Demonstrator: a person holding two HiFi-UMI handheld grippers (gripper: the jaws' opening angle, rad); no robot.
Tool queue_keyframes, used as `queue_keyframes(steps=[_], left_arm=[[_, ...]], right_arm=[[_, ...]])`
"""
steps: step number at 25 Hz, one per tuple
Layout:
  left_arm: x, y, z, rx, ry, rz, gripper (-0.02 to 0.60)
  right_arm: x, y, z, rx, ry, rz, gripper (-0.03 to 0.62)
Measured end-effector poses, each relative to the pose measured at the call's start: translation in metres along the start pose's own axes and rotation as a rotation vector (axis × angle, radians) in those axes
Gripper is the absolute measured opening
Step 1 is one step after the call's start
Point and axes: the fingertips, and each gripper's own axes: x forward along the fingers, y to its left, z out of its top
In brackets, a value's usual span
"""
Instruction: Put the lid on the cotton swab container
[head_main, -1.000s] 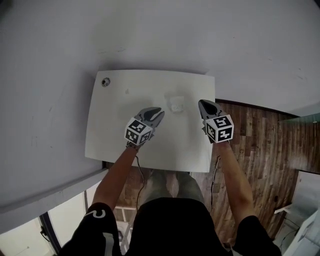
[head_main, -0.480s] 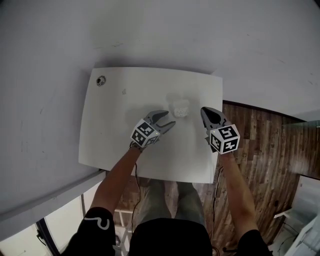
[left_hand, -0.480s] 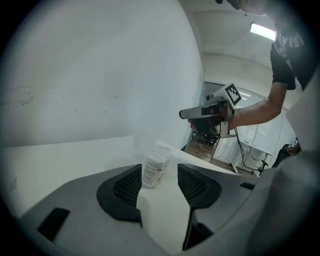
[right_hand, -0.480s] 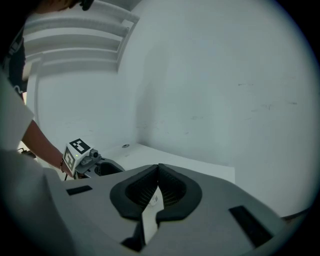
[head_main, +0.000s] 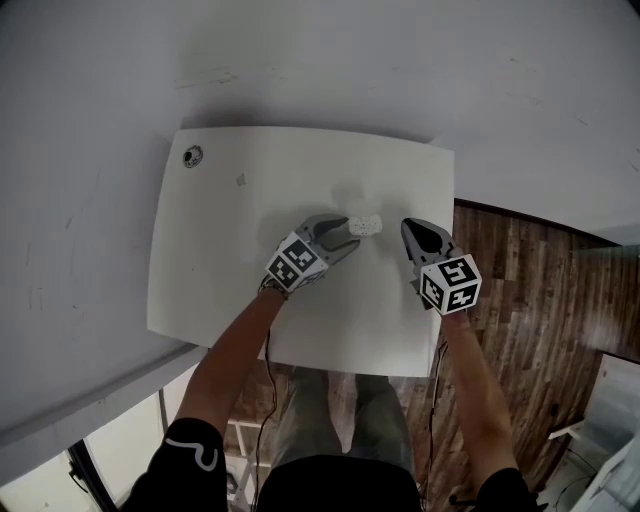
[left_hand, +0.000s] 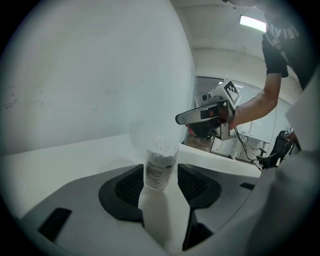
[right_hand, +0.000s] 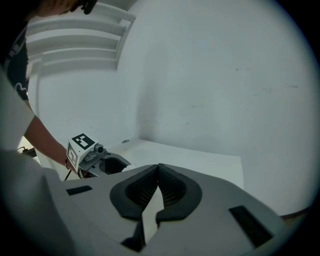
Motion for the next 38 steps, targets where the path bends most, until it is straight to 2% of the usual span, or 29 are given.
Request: queue_keyframes(steps=[4,12,22,26,30,38], left_arm=[[0.001,0.003,0.001,0.017,-0.001,0.014,0.209],[0.006,0.0,-0.001,0.057,0.035,-0.002,0.225],[0.011,-0.002,-0.003,0.134,0.028,0.013,0.212],[0.013,-0.002,-0.009,0.13,0.041,0.009,0.207],[0.012,-0.002,-0.006,0.143,0.035,0.008,0.204],[0.013,-0.003,-0.004,0.142,0.03,0.011,0.202]], right_arm=[[0.008,-0.004,-0.005,-0.036,0.01,0.003,0.012],[0.015,-0.011,-0.004,-0.013,0.003,0.008,0.012],[0.027,-0.02,0.001,-0.011,-0.004,0.018,0.012],[0.033,-0.025,0.012,0.003,-0.033,0.015,0.012],[0.041,-0.017,0.023,0.012,-0.063,0.048,0.012],[0.052,0.0,0.033,-0.006,-0.068,0.084,0.014]])
